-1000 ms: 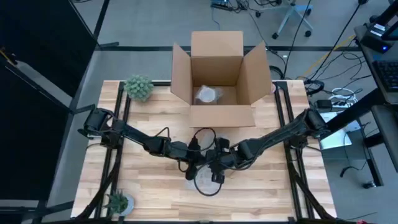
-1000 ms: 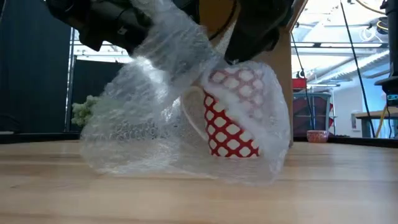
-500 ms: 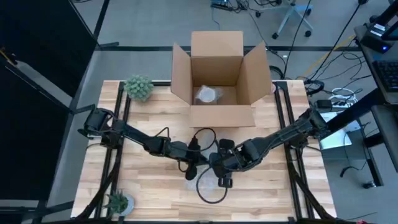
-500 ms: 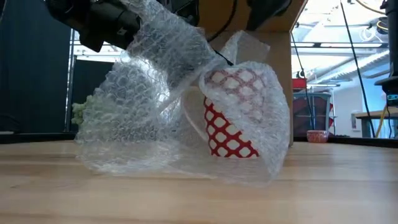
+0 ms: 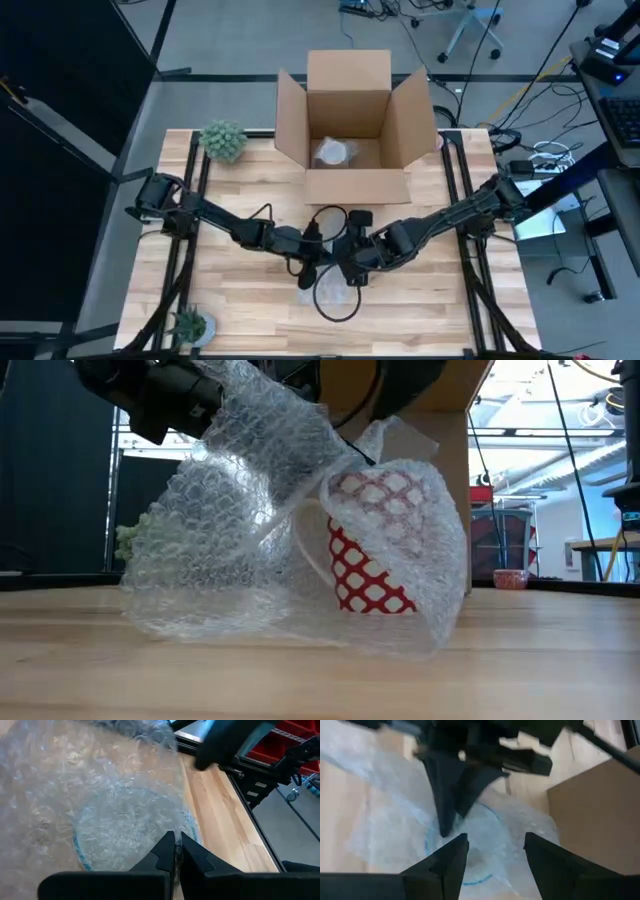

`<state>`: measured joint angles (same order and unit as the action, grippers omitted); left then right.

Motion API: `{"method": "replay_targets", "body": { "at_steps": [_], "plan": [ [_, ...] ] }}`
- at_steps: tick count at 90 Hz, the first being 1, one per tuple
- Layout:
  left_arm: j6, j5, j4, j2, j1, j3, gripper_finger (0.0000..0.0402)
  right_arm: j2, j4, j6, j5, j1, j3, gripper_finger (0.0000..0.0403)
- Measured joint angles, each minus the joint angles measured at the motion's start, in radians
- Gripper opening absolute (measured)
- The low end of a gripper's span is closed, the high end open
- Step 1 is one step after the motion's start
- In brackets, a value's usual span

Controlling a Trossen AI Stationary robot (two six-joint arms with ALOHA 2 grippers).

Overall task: Wrap mug
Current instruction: Wrap the red mug with the bubble wrap

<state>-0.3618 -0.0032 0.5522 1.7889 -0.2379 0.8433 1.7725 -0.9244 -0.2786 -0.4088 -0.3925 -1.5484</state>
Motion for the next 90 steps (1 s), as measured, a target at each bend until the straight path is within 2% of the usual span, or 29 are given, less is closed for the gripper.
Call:
{"method": "replay_targets", "body": {
  "at_steps": [15, 33, 49, 57, 74, 90],
  "plan": [
    [0.001, 0.0, 0.0, 0.0, 0.0, 0.0, 0.0001, 0.0, -0.066, -0.107, 0.076, -0.024, 0.001, 0.0185],
    [0.001, 0.0, 0.005, 0.0, 0.0, -0.001, 0.0001, 0.009, -0.092, -0.255, 0.09, -0.086, 0.009, 0.0185],
    [0.001, 0.001, 0.008, 0.0, 0.0, -0.001, 0.0001, 0.01, -0.092, -0.386, -0.041, -0.127, 0.091, 0.0185],
    [0.001, 0.001, 0.009, 0.0, 0.0, -0.001, 0.0001, 0.01, -0.014, -0.407, -0.094, -0.137, 0.136, 0.0185],
    [-0.01, 0.001, 0.008, -0.004, -0.002, 0.001, 0.0001, 0.009, 0.137, -0.411, -0.116, -0.113, 0.218, 0.0185],
    [-0.028, 0.039, 0.0, -0.017, -0.015, 0.045, 0.0001, 0.009, 0.175, -0.413, -0.123, -0.093, 0.237, 0.0185]
  ]
}}
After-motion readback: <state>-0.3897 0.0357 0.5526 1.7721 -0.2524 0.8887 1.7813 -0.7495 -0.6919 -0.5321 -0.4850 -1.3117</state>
